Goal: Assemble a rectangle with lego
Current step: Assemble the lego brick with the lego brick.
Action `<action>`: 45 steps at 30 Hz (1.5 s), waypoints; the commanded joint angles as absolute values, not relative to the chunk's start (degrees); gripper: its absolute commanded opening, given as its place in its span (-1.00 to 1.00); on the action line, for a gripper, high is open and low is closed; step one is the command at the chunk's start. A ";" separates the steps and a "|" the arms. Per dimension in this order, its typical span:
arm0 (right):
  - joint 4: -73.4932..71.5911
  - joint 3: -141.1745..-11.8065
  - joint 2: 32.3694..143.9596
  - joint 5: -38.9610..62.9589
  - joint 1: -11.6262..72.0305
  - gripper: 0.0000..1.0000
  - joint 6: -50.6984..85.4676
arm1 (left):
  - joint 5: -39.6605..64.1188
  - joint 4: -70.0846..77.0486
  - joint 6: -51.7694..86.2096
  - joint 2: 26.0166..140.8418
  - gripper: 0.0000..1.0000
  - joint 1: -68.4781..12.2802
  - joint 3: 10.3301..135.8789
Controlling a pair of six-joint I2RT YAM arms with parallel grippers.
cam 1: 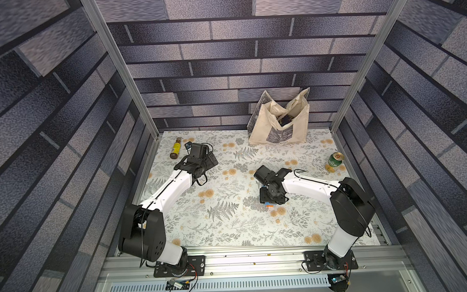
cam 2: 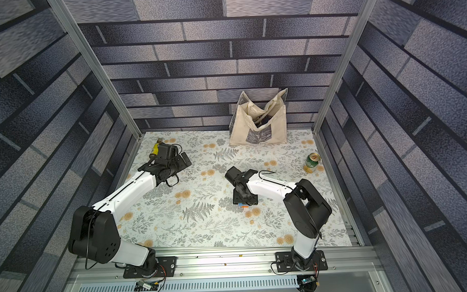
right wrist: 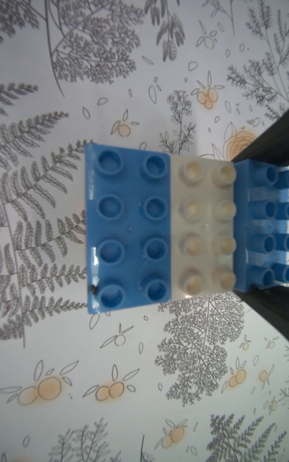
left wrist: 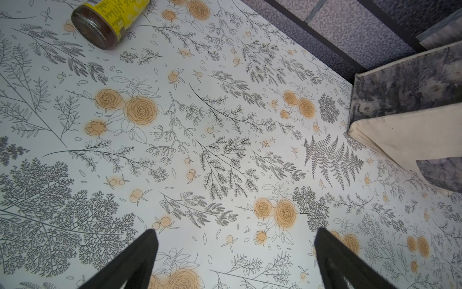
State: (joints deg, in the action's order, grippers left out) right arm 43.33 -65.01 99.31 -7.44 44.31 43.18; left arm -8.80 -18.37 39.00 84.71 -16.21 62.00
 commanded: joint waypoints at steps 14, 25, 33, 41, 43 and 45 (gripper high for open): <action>44.60 -63.41 103.82 -6.10 43.99 -0.80 42.69 | -9.09 -18.68 37.91 85.25 1.00 -16.37 63.38; 45.26 -62.54 109.16 -4.03 43.95 -0.89 44.56 | -9.05 -18.66 37.69 85.23 1.00 -16.11 63.39; 45.02 -61.62 113.22 -1.59 43.95 -1.00 44.21 | -9.10 -18.53 37.84 85.08 1.00 -15.82 63.03; 44.13 -58.30 118.57 -1.54 43.93 -1.00 43.42 | -9.05 -18.37 37.88 85.07 1.00 -15.60 63.01; 43.07 -57.83 119.49 -1.22 43.95 -1.00 43.29 | -9.01 -18.38 37.86 85.00 1.00 -15.62 63.07; 41.07 -57.24 120.28 -0.21 43.91 -1.00 42.99 | -9.03 -18.37 37.84 85.08 1.00 -15.64 63.02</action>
